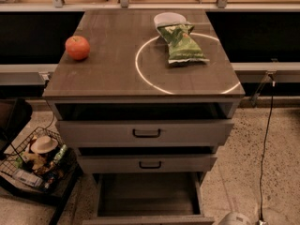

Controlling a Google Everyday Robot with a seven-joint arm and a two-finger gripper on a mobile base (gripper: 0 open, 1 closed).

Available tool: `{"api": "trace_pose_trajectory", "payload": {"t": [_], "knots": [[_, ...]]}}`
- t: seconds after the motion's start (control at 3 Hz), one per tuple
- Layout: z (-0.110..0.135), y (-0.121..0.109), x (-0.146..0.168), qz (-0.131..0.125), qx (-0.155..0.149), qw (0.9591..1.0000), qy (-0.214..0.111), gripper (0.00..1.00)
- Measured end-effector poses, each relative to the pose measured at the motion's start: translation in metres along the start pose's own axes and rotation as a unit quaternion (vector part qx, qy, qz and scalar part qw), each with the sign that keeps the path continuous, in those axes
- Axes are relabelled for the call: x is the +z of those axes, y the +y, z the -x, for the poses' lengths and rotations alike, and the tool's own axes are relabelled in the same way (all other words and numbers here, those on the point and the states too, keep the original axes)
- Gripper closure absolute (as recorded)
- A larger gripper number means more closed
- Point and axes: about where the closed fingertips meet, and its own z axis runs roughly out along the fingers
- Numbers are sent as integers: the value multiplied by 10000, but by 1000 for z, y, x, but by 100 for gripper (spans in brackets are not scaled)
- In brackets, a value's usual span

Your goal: Close bottom drawer

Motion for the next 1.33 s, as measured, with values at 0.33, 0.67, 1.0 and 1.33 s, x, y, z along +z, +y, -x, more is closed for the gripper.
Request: {"api": "trace_pose_trajectory", "payload": {"t": [0.33, 0.67, 1.0, 1.33], "knots": [[17, 6, 18, -94, -150, 9997, -158, 100], [46, 17, 40, -189, -364, 9979, -498, 100], [47, 14, 44, -176, -383, 9978, -508, 100], [51, 6, 57, -132, -447, 9974, -542, 100]]}}
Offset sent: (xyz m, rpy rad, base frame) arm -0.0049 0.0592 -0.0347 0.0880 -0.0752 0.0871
